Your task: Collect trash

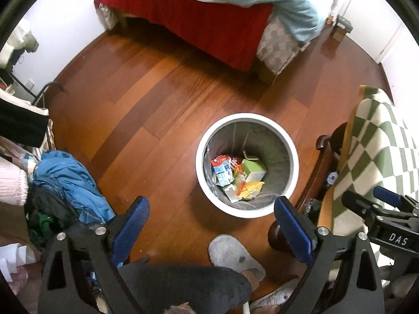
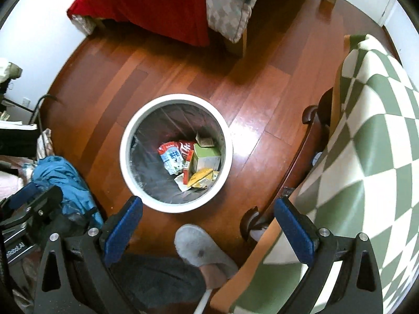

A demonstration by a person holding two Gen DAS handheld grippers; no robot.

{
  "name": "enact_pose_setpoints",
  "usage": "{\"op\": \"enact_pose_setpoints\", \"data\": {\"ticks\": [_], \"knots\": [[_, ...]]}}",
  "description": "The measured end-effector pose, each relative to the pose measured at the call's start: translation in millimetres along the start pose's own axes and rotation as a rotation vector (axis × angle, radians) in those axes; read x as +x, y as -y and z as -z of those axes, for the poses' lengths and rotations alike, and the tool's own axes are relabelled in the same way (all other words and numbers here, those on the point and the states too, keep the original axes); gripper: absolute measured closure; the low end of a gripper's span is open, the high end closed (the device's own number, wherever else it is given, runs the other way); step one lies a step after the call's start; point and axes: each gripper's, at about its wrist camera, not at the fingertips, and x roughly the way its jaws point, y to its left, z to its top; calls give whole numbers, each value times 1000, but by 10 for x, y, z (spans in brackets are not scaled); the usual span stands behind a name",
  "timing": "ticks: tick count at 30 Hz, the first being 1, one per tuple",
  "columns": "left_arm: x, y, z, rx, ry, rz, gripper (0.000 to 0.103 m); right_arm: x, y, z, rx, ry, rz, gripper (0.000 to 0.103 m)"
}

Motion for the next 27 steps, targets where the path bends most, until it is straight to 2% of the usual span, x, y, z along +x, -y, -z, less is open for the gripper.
{"op": "enact_pose_setpoints", "data": {"ticks": [10,16,27], "knots": [[-1133,215,287,66,108,68,6,-1173,-1,366,-45,111,-96,1],[-1707,253,428,58,168,118,6,-1849,-16,575,-88,162,-149,1],[-2358,137,514,-8,224,198,6,-2834,-120,802,-161,231,-236,0]]}}
